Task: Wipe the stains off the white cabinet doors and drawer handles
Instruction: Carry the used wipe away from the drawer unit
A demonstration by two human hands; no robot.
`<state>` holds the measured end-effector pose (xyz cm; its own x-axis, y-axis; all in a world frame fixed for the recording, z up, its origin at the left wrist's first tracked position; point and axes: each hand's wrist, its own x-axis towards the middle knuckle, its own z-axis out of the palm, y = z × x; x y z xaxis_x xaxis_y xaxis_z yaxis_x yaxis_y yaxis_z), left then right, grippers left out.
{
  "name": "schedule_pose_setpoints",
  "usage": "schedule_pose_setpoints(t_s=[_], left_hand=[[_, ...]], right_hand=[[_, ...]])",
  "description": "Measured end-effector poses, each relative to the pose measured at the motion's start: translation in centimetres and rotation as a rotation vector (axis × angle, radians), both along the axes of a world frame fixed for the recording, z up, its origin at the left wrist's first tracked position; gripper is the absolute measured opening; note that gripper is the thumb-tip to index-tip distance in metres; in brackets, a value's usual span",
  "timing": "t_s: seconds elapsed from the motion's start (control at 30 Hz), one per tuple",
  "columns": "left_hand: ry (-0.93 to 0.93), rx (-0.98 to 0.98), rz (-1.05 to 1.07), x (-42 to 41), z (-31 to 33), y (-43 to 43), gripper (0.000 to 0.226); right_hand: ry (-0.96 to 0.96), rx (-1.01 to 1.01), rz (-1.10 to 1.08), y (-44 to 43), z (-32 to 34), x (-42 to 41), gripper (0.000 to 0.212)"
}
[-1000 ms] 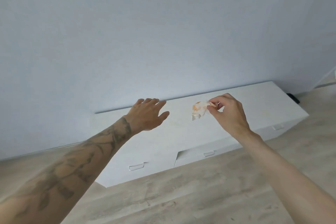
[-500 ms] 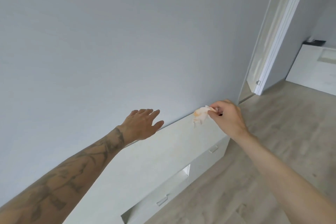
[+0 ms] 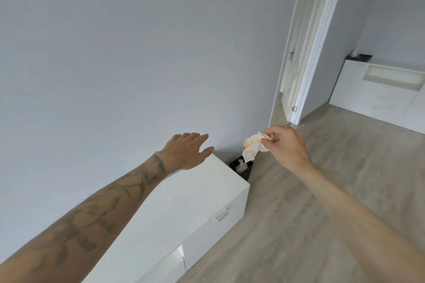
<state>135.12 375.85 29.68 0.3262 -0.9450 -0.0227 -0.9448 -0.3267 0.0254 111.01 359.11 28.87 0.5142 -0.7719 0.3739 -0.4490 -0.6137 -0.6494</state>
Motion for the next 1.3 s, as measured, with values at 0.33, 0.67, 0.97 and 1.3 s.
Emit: schedule_pose_setpoints(t_s=[0.33,0.67,0.97,1.3], left_hand=[[0.054,-0.034,-0.046,0.8,-2.1,-28.7,0.064],[0.025,0.003,0.033,4.3,-4.1,-50.3,0.064],[0.042,0.058,0.247,8.4,-7.7,-65.6,0.063],[0.181,0.163,0.436,17.3,-21.5,-74.4,0.061]], right_hand=[[0.041,0.013,0.005,-25.9,-0.5,2.5,0.010],[0.080,0.036,0.126,-49.7,-2.7,7.6,0.013],[0.128,0.102,0.345,-69.5,-7.2,16.2,0.009],[0.281,0.206,0.474,-81.1,-19.6,29.0,0.009]])
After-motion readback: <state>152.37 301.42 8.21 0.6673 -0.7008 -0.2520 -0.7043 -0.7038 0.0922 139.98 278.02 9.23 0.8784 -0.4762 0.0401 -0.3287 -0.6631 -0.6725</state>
